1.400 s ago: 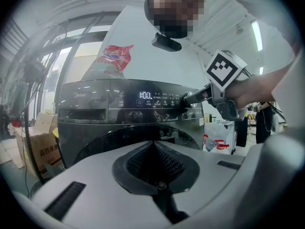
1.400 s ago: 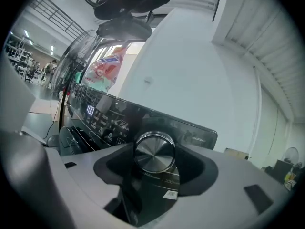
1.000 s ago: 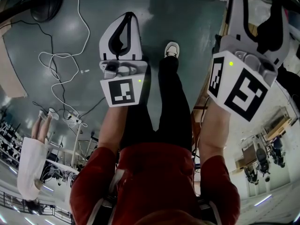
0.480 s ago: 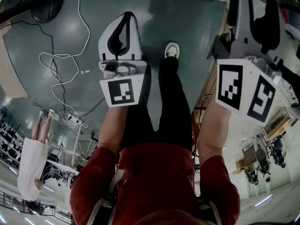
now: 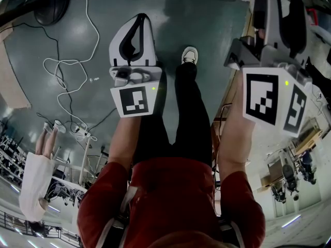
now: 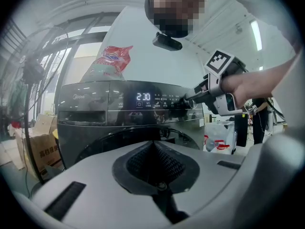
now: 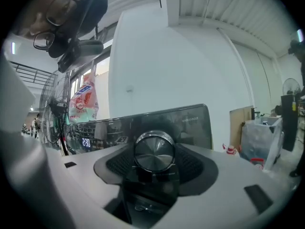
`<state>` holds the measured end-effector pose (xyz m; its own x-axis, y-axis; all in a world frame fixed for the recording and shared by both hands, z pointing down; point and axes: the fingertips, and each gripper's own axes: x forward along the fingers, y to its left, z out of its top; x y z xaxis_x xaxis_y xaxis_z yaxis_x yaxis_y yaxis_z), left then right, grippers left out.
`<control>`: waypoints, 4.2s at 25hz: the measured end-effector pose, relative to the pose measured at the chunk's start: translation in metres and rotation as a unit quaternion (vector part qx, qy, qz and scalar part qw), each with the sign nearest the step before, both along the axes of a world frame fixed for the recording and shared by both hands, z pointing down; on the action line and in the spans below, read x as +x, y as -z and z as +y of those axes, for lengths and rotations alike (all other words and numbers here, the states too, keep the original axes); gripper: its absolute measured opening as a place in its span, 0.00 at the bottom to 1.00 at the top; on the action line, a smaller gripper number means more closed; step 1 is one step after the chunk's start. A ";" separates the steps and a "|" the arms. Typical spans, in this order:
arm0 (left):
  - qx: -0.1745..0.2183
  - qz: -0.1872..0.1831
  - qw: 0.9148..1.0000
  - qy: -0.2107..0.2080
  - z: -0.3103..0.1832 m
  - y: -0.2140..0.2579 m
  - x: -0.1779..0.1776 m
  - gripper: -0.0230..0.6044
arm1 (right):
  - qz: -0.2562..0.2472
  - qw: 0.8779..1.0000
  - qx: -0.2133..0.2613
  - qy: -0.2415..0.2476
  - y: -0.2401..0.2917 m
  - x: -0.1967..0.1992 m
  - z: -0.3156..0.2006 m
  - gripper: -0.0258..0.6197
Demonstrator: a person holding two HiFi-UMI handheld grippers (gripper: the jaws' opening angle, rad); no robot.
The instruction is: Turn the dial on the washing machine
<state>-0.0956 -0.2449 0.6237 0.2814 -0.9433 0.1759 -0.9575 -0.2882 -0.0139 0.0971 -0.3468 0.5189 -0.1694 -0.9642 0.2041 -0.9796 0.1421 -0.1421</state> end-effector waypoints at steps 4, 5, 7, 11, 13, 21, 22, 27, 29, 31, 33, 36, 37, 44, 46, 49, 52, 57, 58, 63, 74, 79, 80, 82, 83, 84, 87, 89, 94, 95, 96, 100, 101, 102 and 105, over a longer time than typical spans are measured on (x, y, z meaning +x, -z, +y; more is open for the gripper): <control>0.000 -0.001 1.000 -0.001 0.000 0.000 0.001 0.05 | 0.002 1.000 0.001 -0.002 -0.001 0.001 0.000 0.47; 0.000 -0.001 1.000 -0.001 0.000 0.000 0.000 0.05 | 0.002 1.000 0.001 -0.003 -0.001 0.000 0.000 0.47; 0.001 -0.002 1.000 -0.002 -0.001 0.001 -0.001 0.05 | -0.006 1.000 0.004 -0.005 -0.003 0.000 0.000 0.47; 0.002 -0.004 1.000 -0.002 -0.001 0.010 -0.002 0.05 | 0.006 1.000 0.007 -0.007 0.001 -0.002 0.001 0.47; 0.004 -0.005 1.000 0.000 0.001 0.018 -0.004 0.05 | 0.024 1.000 0.008 -0.006 0.007 -0.003 0.007 0.52; 0.011 -0.010 1.000 0.001 0.006 0.045 -0.004 0.05 | 0.071 0.997 -0.015 0.007 0.002 -0.005 0.034 0.54; 0.011 -0.011 1.000 0.000 0.007 0.051 -0.004 0.05 | 0.074 0.997 -0.020 0.008 0.003 -0.004 0.037 0.54; 0.000 0.005 1.000 0.004 0.017 0.097 0.000 0.05 | 0.076 0.996 -0.040 0.008 0.018 0.006 0.065 0.53; -0.013 0.019 1.000 0.008 0.025 0.114 -0.002 0.05 | 0.083 0.995 -0.046 0.020 0.023 0.001 0.083 0.51; -0.021 0.020 1.000 0.007 0.037 0.135 -0.004 0.05 | 0.096 0.993 -0.053 0.037 0.031 -0.006 0.104 0.51; -0.026 0.017 0.999 0.006 0.050 0.160 -0.006 0.05 | 0.109 0.991 -0.058 0.057 0.043 -0.014 0.126 0.51; -0.029 0.016 0.999 0.003 0.068 0.202 -0.009 0.05 | 0.118 0.986 -0.083 0.086 0.067 -0.027 0.158 0.51; -0.030 0.015 0.999 0.000 0.073 0.216 -0.010 0.05 | 0.120 0.984 -0.090 0.094 0.076 -0.031 0.167 0.51; -0.030 0.020 0.999 0.036 0.106 0.309 -0.038 0.05 | 0.119 0.981 -0.079 0.129 0.173 -0.044 0.194 0.51; -0.014 0.019 0.999 0.046 0.112 0.333 -0.047 0.05 | 0.118 0.983 -0.052 0.129 0.206 -0.048 0.190 0.51; -0.006 0.021 0.998 0.052 0.127 0.367 -0.061 0.05 | 0.115 0.985 -0.022 0.126 0.249 -0.055 0.195 0.50; 0.009 0.013 0.999 0.043 0.123 0.413 -0.063 0.05 | 0.112 0.986 0.009 0.127 0.292 -0.054 0.192 0.51; 0.086 -0.046 0.995 0.036 0.127 0.493 -0.072 0.05 | 0.108 0.984 0.061 0.130 0.364 -0.059 0.200 0.50; 0.099 -0.052 0.993 0.037 0.127 0.507 -0.074 0.05 | 0.108 0.983 0.070 0.130 0.377 -0.060 0.200 0.50; 0.179 -0.052 0.981 0.054 0.139 0.574 -0.081 0.05 | 0.111 0.977 0.132 0.123 0.443 -0.059 0.200 0.51; 0.218 -0.041 0.972 0.080 0.146 0.605 -0.100 0.05 | 0.129 0.968 0.192 0.101 0.492 -0.055 0.202 0.51; 0.218 -0.033 0.972 0.076 0.144 0.603 -0.098 0.05 | 0.138 0.968 0.186 0.097 0.487 -0.054 0.202 0.51; 0.219 -0.025 0.972 0.076 0.144 0.603 -0.098 0.05 | 0.138 0.968 0.187 0.097 0.487 -0.055 0.202 0.51; 0.223 -0.014 0.972 0.072 0.143 0.605 -0.098 0.05 | 0.139 0.968 0.187 0.097 0.486 -0.056 0.201 0.50; 0.223 -0.016 0.972 0.071 0.144 0.605 -0.097 0.05 | 0.140 0.968 0.186 0.097 0.485 -0.057 0.201 0.50; 0.222 -0.018 0.972 0.070 0.144 0.604 -0.096 0.05 | 0.142 0.968 0.185 0.097 0.484 -0.057 0.202 0.50; 0.214 -0.013 0.974 0.066 0.143 0.602 -0.095 0.05 | 0.144 0.968 0.182 0.098 0.482 -0.059 0.204 0.50; 0.215 -0.014 0.974 0.064 0.142 0.602 -0.096 0.05 | 0.146 0.967 0.183 0.100 0.481 -0.061 0.205 0.48; 0.213 -0.020 0.975 0.056 0.142 0.599 -0.087 0.05 | 0.146 0.968 0.175 0.106 0.474 -0.060 0.210 0.42; 0.212 -0.020 0.976 0.054 0.142 0.598 -0.085 0.05 | 0.147 0.968 0.174 0.104 0.474 -0.059 0.210 0.40; 0.211 -0.021 0.976 0.053 0.143 0.597 -0.083 0.05 | 0.148 0.968 0.175 0.102 0.474 -0.059 0.211 0.36; 0.202 -0.021 0.978 0.047 0.142 0.589 -0.081 0.05 | 0.139 0.969 0.175 0.107 0.471 -0.061 0.214 0.25; 0.199 -0.020 0.979 0.047 0.142 0.587 -0.081 0.05 | 0.137 0.969 0.173 0.110 0.470 -0.062 0.214 0.23; 0.197 -0.019 0.979 0.047 0.141 0.585 -0.080 0.05 | 0.136 0.969 0.170 0.113 0.469 -0.063 0.213 0.21; 0.194 -0.018 0.980 0.043 0.141 0.582 -0.076 0.05 | 0.130 0.970 0.167 0.118 0.467 -0.060 0.211 0.13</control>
